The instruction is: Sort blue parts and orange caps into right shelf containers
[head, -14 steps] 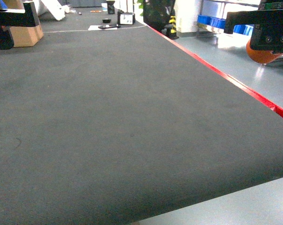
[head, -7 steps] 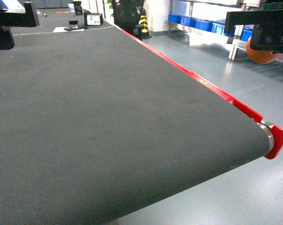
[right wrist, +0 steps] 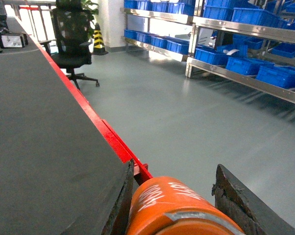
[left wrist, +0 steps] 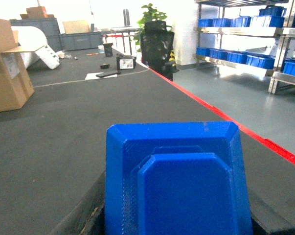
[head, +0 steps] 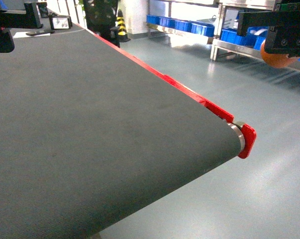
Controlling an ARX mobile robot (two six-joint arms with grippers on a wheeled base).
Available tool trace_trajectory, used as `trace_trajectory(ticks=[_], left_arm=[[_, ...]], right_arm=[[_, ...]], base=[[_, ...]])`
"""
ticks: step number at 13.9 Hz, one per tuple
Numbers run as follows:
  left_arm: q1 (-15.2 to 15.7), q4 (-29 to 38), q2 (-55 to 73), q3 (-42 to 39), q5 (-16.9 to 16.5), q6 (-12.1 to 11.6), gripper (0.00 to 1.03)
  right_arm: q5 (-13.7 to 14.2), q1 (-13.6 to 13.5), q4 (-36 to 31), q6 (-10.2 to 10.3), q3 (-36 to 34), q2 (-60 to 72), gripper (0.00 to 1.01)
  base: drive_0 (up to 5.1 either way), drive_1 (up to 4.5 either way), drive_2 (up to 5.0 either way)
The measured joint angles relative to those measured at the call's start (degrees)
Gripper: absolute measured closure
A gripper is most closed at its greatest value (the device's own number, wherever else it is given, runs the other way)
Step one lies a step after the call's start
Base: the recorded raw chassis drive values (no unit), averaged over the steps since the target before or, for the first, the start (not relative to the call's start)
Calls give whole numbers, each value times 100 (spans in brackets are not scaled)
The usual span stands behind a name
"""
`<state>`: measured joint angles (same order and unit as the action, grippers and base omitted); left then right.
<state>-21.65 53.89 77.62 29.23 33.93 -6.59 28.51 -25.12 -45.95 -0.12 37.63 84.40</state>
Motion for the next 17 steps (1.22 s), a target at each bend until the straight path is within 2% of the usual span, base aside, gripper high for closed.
trace_trajectory(ticks=[17], left_arm=[[0,0,0,0,0,-13,59]], right_arm=[[0,0,0,0,0,0,57]], base=[[-142,-142,-142]])
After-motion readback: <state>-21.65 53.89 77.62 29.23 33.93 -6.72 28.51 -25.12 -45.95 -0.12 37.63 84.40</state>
